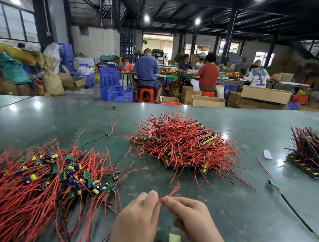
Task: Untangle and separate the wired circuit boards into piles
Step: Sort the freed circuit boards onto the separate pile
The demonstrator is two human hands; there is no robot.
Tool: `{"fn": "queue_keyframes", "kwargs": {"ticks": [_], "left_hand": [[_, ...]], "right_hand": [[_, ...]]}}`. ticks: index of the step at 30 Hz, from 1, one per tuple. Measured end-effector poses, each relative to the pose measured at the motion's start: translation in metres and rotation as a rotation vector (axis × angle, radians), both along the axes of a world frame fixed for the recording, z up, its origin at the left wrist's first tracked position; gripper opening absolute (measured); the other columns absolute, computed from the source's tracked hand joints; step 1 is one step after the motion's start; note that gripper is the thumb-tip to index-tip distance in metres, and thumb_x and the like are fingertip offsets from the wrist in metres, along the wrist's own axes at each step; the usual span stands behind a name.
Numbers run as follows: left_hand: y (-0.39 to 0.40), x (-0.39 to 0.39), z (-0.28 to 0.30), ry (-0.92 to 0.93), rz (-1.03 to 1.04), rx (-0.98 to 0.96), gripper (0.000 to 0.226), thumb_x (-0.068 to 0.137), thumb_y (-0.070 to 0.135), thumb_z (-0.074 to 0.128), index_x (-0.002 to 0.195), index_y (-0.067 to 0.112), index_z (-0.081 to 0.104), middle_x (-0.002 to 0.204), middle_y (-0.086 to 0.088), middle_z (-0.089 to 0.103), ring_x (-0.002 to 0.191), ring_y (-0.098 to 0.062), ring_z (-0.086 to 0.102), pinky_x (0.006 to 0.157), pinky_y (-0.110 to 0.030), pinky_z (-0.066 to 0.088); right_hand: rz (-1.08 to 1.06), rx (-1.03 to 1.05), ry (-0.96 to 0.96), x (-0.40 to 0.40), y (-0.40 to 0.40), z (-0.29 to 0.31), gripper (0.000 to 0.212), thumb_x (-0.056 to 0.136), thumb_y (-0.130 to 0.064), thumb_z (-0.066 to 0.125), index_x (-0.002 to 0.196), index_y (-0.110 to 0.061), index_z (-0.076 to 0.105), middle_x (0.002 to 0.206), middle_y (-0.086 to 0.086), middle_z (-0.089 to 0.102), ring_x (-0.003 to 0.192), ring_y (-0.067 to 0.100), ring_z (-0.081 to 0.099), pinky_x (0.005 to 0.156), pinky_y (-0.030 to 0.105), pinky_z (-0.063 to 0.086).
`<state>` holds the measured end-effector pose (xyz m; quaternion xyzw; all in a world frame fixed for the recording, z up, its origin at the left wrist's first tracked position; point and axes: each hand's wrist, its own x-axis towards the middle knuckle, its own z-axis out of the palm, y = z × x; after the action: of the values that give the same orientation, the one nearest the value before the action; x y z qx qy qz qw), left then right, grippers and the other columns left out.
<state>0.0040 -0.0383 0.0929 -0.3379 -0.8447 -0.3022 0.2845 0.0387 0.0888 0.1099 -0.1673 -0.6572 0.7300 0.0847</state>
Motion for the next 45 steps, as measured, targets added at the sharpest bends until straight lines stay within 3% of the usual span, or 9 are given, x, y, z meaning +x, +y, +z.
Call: {"fn": "queue_keyframes", "kwargs": {"ticks": [4, 7, 9, 14, 17, 20, 30, 39, 45], "left_hand": [[0.005, 0.002, 0.002, -0.059, -0.038, 0.042, 0.011, 0.086, 0.032, 0.04, 0.081, 0.024, 0.035, 0.063, 0.003, 0.055, 0.049, -0.021, 0.056, 0.036, -0.026, 0.037], [0.009, 0.002, 0.002, -0.115, -0.064, 0.091, 0.011, 0.088, 0.031, 0.041, 0.082, 0.025, 0.034, 0.068, 0.002, 0.059, 0.054, -0.022, 0.057, 0.041, -0.03, 0.042], [0.01, 0.001, -0.001, -0.192, -0.051, 0.16, 0.016, 0.089, 0.026, 0.05, 0.082, 0.025, 0.036, 0.067, 0.007, 0.058, 0.058, -0.016, 0.053, 0.051, -0.034, 0.042], [0.005, -0.006, 0.001, -0.517, -0.121, 0.487, 0.02, 0.088, 0.007, 0.059, 0.073, 0.016, 0.049, 0.062, 0.005, 0.062, 0.049, -0.003, 0.048, 0.051, -0.017, 0.036], [0.003, -0.013, 0.005, -0.782, -0.194, 0.682, 0.019, 0.088, 0.001, 0.057, 0.072, 0.008, 0.052, 0.056, -0.005, 0.063, 0.044, -0.014, 0.051, 0.041, -0.022, 0.037], [0.002, -0.016, 0.005, -0.903, -0.24, 0.697, 0.017, 0.086, -0.004, 0.059, 0.071, 0.003, 0.057, 0.054, -0.008, 0.062, 0.05, -0.027, 0.058, 0.044, -0.028, 0.039], [-0.001, -0.013, 0.011, -1.08, -0.366, 0.609, 0.013, 0.089, 0.001, 0.056, 0.076, 0.0, 0.057, 0.064, -0.011, 0.068, 0.042, -0.014, 0.051, 0.039, -0.019, 0.037], [-0.005, -0.017, 0.007, -1.082, -0.43, 0.587, 0.023, 0.086, 0.013, 0.063, 0.067, 0.01, 0.051, 0.054, -0.007, 0.06, 0.036, -0.008, 0.032, 0.038, -0.016, 0.025], [-0.008, -0.018, 0.003, -0.829, -0.332, 0.389, 0.025, 0.085, 0.02, 0.067, 0.064, 0.019, 0.054, 0.056, -0.003, 0.065, 0.042, -0.007, 0.04, 0.045, -0.017, 0.033]], "right_hand": [[0.024, -0.553, -0.06, -0.007, -0.002, -0.005, 0.009, 0.064, -0.009, 0.067, 0.058, -0.007, 0.072, 0.05, -0.001, 0.044, 0.038, 0.006, 0.034, 0.037, 0.015, 0.028], [-0.024, -0.697, -0.026, -0.009, -0.004, -0.007, 0.008, 0.061, -0.01, 0.067, 0.055, -0.008, 0.071, 0.049, 0.0, 0.049, 0.035, 0.006, 0.036, 0.034, 0.015, 0.03], [-0.036, -0.575, 0.027, -0.007, -0.004, -0.005, 0.007, 0.062, -0.013, 0.069, 0.058, -0.008, 0.073, 0.049, -0.002, 0.048, 0.037, 0.005, 0.037, 0.037, 0.015, 0.031], [-0.068, 0.094, 0.184, -0.004, -0.001, -0.003, 0.02, 0.081, -0.017, 0.069, 0.062, -0.016, 0.075, 0.05, -0.005, 0.053, 0.046, 0.005, 0.039, 0.048, 0.014, 0.032], [0.001, 0.214, 0.208, -0.003, -0.006, -0.001, 0.022, 0.08, -0.015, 0.07, 0.06, -0.018, 0.074, 0.058, -0.006, 0.067, 0.052, -0.001, 0.053, 0.054, 0.011, 0.039], [-0.049, 0.214, 0.255, -0.003, -0.009, -0.001, 0.02, 0.079, -0.002, 0.07, 0.07, -0.02, 0.074, 0.07, -0.007, 0.073, 0.063, -0.004, 0.063, 0.06, 0.009, 0.044], [-0.052, 0.366, 0.285, -0.004, 0.004, 0.003, 0.028, 0.078, 0.001, 0.07, 0.068, -0.025, 0.074, 0.072, -0.003, 0.071, 0.068, -0.001, 0.063, 0.065, 0.011, 0.046], [0.061, 0.245, 0.265, -0.001, 0.015, 0.007, 0.008, 0.069, -0.007, 0.079, 0.063, -0.007, 0.074, 0.062, -0.005, 0.066, 0.062, 0.0, 0.06, 0.059, 0.011, 0.043], [0.15, 0.123, 0.142, -0.001, 0.021, 0.006, 0.009, 0.065, -0.019, 0.079, 0.066, -0.01, 0.076, 0.063, -0.006, 0.063, 0.059, 0.003, 0.053, 0.057, 0.013, 0.039]]}}
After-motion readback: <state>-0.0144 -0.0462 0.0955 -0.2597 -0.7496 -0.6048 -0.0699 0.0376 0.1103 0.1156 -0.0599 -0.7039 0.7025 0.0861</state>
